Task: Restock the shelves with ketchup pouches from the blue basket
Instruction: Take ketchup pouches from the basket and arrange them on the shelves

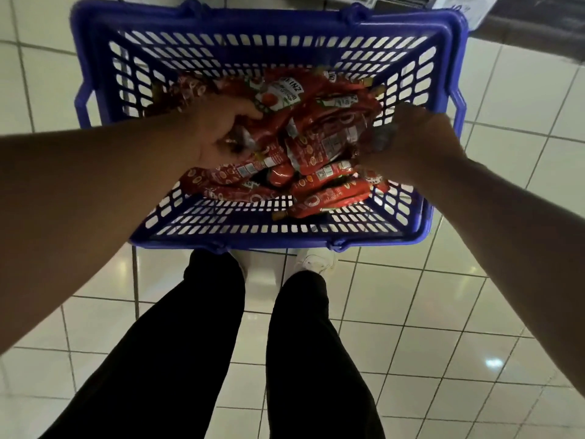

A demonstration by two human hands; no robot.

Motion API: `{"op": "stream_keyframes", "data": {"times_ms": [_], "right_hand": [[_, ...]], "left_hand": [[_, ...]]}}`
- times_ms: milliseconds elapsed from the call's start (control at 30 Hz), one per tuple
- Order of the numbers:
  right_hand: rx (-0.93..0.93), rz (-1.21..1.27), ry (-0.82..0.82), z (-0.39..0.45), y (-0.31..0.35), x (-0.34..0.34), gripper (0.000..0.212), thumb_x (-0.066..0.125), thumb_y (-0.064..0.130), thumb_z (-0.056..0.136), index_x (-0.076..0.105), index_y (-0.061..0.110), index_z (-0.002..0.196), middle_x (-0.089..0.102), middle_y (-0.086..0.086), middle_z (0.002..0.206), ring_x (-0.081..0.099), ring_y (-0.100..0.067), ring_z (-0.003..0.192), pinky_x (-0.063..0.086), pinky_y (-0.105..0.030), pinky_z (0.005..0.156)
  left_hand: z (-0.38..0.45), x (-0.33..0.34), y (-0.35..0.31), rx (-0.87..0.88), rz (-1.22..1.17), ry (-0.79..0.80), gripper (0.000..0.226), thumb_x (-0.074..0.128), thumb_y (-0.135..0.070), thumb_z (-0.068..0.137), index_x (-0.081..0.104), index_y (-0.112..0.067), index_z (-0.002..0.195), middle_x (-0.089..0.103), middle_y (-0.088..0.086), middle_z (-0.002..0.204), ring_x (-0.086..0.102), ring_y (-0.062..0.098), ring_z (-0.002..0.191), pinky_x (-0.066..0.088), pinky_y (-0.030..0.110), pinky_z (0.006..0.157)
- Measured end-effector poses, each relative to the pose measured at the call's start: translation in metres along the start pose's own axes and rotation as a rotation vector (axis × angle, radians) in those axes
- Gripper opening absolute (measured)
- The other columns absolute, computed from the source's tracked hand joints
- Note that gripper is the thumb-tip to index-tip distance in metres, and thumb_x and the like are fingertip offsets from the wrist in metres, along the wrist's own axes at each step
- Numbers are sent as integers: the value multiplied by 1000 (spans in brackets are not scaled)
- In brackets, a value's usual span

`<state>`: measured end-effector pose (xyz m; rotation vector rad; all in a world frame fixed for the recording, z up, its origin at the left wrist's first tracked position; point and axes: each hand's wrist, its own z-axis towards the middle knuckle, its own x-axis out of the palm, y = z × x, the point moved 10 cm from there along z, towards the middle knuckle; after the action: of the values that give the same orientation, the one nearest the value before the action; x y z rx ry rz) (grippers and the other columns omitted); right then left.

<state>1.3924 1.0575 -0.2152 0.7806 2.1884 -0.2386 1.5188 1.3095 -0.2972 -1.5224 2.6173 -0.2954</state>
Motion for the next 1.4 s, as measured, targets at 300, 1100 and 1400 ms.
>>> {"op": "stream_keyframes", "data": {"times_ms": [300,1100,1400], "right_hand": [[513,1514,494,-128,-25,-22,45,63,6,78,63,0,123,71,-19,120,72,-30,101,57,-46,94],[-395,1706,203,-467,127,-455,60,57,-15,48,63,-3,106,63,-26,102,63,-38,89,53,-48,81],[-606,1676,58,-502,147,-544,15,76,30,84,79,22,96,78,-7,95,76,-21,81,60,-35,68]], "left_hand": [[-151,-4,74,-324,66,318,34,82,-4,63,79,-6,96,76,14,106,76,28,88,62,46,78],[-708,-1,-159,823,-40,156,51,79,-18,79,64,-19,127,73,7,122,72,22,106,59,36,83],[-810,3,-208,1089,-79,72,34,75,-7,85,67,-20,116,76,7,112,73,24,99,59,39,80]]}}
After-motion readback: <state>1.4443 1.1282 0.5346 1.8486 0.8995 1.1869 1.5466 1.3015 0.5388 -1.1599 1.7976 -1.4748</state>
